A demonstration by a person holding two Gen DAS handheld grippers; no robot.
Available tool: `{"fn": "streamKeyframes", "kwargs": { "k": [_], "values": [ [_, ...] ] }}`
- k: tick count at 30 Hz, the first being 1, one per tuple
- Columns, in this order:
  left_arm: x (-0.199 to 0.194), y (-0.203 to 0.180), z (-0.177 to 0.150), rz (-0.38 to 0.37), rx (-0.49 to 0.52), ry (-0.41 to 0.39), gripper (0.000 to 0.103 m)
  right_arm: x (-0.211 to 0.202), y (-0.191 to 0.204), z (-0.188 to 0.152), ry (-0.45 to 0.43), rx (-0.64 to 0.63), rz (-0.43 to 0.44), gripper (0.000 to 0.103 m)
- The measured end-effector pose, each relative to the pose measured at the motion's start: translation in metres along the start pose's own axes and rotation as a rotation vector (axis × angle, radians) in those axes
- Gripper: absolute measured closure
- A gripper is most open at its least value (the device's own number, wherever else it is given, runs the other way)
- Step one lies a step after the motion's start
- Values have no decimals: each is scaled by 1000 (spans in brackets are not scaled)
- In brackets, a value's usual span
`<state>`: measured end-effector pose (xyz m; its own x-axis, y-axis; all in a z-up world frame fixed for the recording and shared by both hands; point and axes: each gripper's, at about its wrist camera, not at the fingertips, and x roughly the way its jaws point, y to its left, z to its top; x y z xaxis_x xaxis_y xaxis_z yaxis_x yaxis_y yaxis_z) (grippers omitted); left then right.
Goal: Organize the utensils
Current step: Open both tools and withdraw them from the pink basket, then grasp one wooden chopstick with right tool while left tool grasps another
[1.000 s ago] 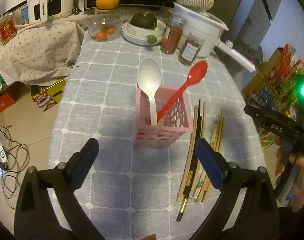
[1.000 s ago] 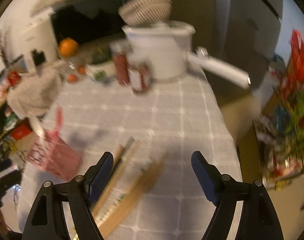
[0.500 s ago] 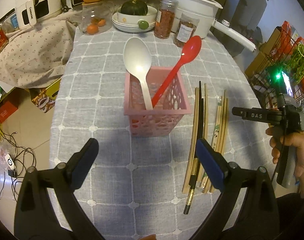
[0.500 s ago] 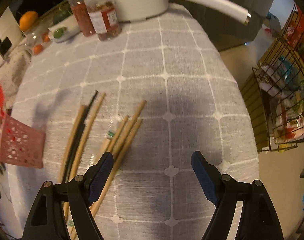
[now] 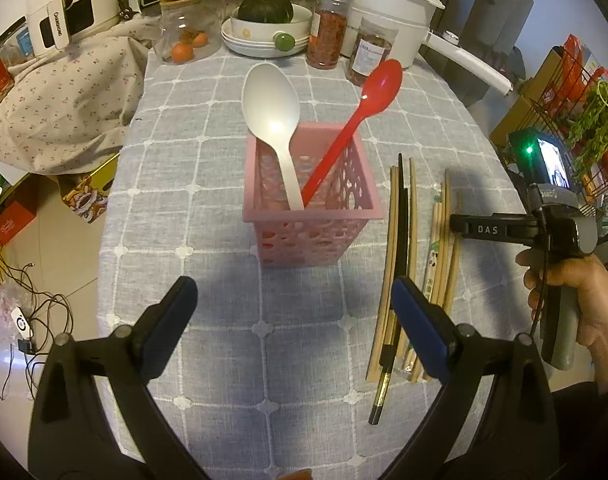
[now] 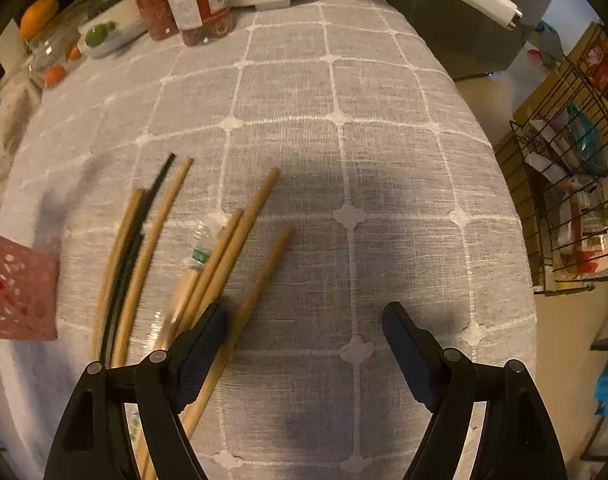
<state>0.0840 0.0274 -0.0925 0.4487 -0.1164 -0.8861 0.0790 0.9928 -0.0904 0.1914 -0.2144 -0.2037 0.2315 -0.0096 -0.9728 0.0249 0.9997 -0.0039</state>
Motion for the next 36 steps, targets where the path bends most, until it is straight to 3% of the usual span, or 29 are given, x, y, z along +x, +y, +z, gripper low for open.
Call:
{"fn": "streamKeyframes", "kwargs": {
  "k": [2, 4, 8, 9, 10, 11, 16, 22, 26, 28, 30, 32, 36],
  "values": [
    [0, -1, 0, -1, 3, 3, 6, -1, 2, 1, 2, -4, -3, 23],
    [1, -2, 0, -4, 7, 5, 6, -3, 3, 0, 2, -1, 32, 37],
    [0, -13, 0, -20, 42, 10, 6, -8, 0, -2, -11, -35, 15, 59],
    [-1, -18, -1, -24, 61, 10, 6, -8, -3, -1, -10, -45, 15, 69],
    [-2, -24, -2, -27, 85, 9, 6, -9, -7, -1, -9, -55, 29, 86],
    [-2, -27, -2, -29, 100, 8, 6, -8, -13, -1, 7, -46, 59, 89],
    [-5, -54, -9, -40, 208, 1, 6, -11, -38, -2, 11, -12, 119, 98],
    [-2, -94, -10, -93, 304, 4, 7, -29, -76, -6, -35, 38, 175, 98],
    [11, -123, 2, -130, 357, 27, 23, -46, -92, -14, -64, 67, 219, 98],
    [26, -134, 13, -187, 341, 78, 37, -51, -99, -15, -71, 71, 237, 98],
    [41, -141, 22, -239, 303, 129, 63, -52, -106, -16, -73, 83, 257, 98],
    [59, -147, 32, -276, 258, 173, 74, -54, -113, -20, -73, 93, 271, 97],
    [94, -160, 50, -260, 219, 224, 79, -56, -125, -22, -79, 98, 287, 97]
  ]
}}
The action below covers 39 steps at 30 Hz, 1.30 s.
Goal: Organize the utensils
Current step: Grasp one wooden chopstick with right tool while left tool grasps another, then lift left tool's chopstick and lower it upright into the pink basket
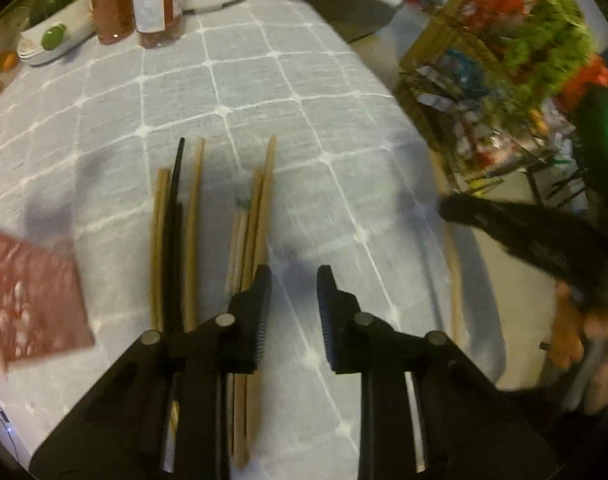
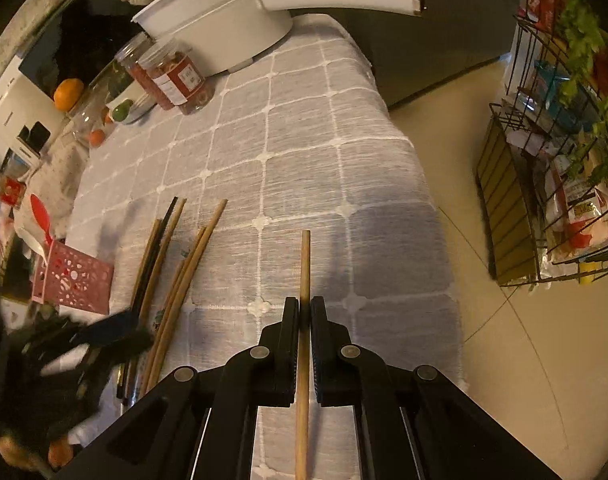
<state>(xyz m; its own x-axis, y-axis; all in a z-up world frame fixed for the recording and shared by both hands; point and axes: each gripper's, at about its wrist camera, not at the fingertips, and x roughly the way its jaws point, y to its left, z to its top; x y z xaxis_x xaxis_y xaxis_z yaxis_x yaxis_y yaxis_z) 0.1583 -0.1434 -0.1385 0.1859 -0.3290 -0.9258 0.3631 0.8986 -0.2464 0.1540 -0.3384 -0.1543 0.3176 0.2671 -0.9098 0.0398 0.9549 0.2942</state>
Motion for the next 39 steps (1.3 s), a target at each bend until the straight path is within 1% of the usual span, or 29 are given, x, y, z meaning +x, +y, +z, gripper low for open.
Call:
{"fn": "streamKeyframes", "kwargs": {
  "k": [2, 3, 8, 14, 17, 19, 20, 21, 23, 26, 27, 29, 31, 36, 37, 39],
  "values": [
    [13, 0, 7, 4, -15, 25, 81, -2, -3, 0, -6, 2, 0, 97],
    [22, 2, 12, 21, -26, 41, 82, -3, -5, 0, -9, 3, -1, 97],
    [33, 1, 19, 76, -36, 46, 82, -5, -9, 1, -14, 5, 10, 97],
    [40, -5, 25, 129, -5, 59, 82, -5, -9, 2, -12, -2, 12, 97],
    [46, -10, 35, 181, 27, 68, 82, -4, -10, 2, -12, 4, 7, 97],
    [48, -17, 35, 219, 57, 71, 82, -4, -11, 2, -12, 11, 4, 97],
    [49, -20, 34, 234, 68, 71, 85, -4, -11, 2, -12, 16, 2, 97],
    [49, -22, 33, 249, 77, 68, 95, -4, -11, 1, -14, 20, 0, 97],
    [48, -23, 33, 262, 74, 63, 96, -7, -9, 0, -21, 25, -1, 97],
    [37, -18, 23, 232, 43, 40, 96, -16, -4, -2, -52, 26, 4, 97],
    [29, -18, 18, 218, 45, 23, 96, -21, -1, -3, -69, 20, 5, 97],
    [13, -16, 14, 214, 60, -6, 96, -30, 6, -6, -97, 6, 8, 97],
    [-10, -17, 7, 200, 77, -54, 96, -40, 16, -9, -125, -10, 17, 97],
    [-65, -9, -11, 158, 77, -172, 96, -61, 41, -18, -184, -56, 30, 97],
    [-68, -8, -10, 151, 76, -186, 96, -65, 47, -20, -197, -66, 32, 97],
    [-84, -5, -19, 136, 70, -226, 96, -71, 56, -23, -219, -86, 33, 97]
  ]
}}
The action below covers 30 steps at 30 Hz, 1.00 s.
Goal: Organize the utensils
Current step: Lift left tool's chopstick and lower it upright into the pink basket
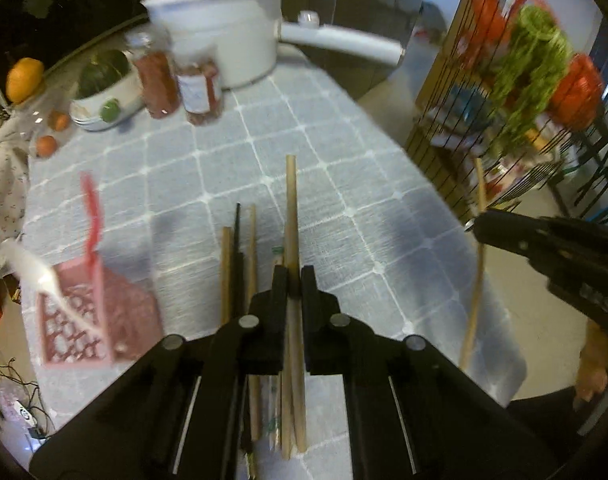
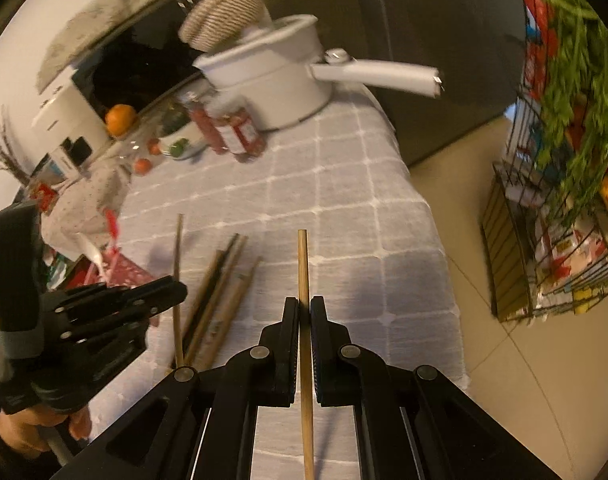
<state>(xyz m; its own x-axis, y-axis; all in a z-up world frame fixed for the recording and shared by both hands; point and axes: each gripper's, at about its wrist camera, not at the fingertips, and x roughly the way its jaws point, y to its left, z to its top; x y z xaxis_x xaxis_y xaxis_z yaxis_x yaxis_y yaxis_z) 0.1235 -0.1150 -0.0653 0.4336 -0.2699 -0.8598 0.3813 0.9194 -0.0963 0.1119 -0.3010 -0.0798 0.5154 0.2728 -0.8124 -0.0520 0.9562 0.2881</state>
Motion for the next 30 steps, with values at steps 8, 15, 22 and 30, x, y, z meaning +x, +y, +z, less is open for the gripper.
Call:
{"fn": "streamKeyframes", "kwargs": {
  "k": [8, 15, 22, 30],
  "values": [
    [-40, 25, -29, -38, -64, -122, 96, -9, 26, -3, -50, -41, -11, 97],
    [-69, 50, -47, -119, -159, -188, 96, -20, 51, -2, -109, -85, -12, 97],
    [-110, 56, -50, -99, -158, -313, 96, -37, 97, 4, -206, -180, 9, 97],
    [-150, 80, -48, -31, -210, -478, 96, -44, 139, 11, -265, -232, 67, 97]
  ]
}}
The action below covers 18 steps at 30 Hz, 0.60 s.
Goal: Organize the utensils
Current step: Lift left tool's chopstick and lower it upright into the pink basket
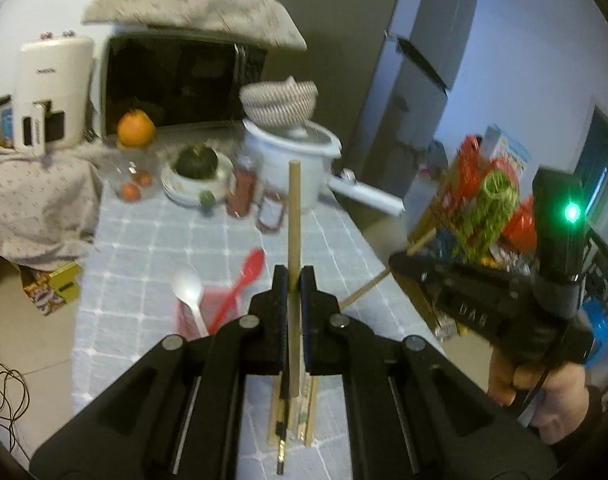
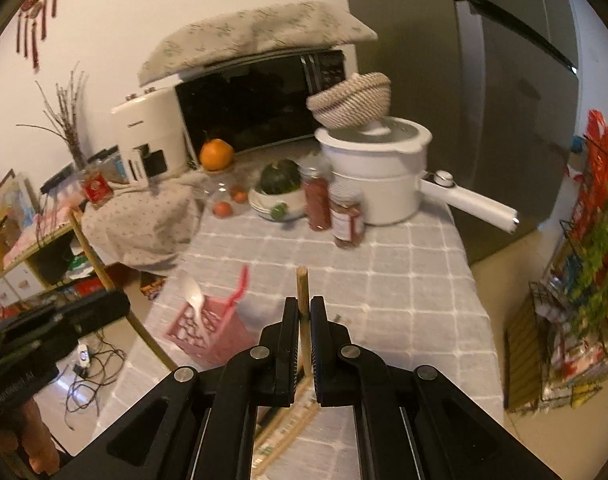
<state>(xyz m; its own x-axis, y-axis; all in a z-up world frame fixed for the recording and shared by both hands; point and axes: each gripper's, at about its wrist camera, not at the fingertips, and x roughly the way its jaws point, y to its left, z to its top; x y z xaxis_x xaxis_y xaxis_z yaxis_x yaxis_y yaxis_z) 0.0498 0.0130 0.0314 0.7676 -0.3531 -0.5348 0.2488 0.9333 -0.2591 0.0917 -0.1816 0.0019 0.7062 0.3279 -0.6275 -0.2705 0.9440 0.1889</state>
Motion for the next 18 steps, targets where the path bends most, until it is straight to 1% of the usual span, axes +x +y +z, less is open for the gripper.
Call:
{"fn": "streamKeyframes", "kwargs": {
  "k": [5, 10, 13, 15, 18],
  "values": [
    [-20, 13, 11, 34, -22, -107, 96, -2, 13, 9, -27, 6, 44, 97],
    [-39, 26, 17, 100, -43, -226, 96, -11, 19, 17, -70, 17, 76, 97],
    [-41, 32, 20, 131, -44, -261, 96, -16, 20, 22, -97, 25, 92, 97],
    [-39, 36, 20, 154, -47, -270, 96, -20, 20, 25, -113, 35, 104, 97],
    [-30, 43, 21, 179, -54, -261, 96, -24, 20, 29, -128, 49, 123, 97]
  ]
}}
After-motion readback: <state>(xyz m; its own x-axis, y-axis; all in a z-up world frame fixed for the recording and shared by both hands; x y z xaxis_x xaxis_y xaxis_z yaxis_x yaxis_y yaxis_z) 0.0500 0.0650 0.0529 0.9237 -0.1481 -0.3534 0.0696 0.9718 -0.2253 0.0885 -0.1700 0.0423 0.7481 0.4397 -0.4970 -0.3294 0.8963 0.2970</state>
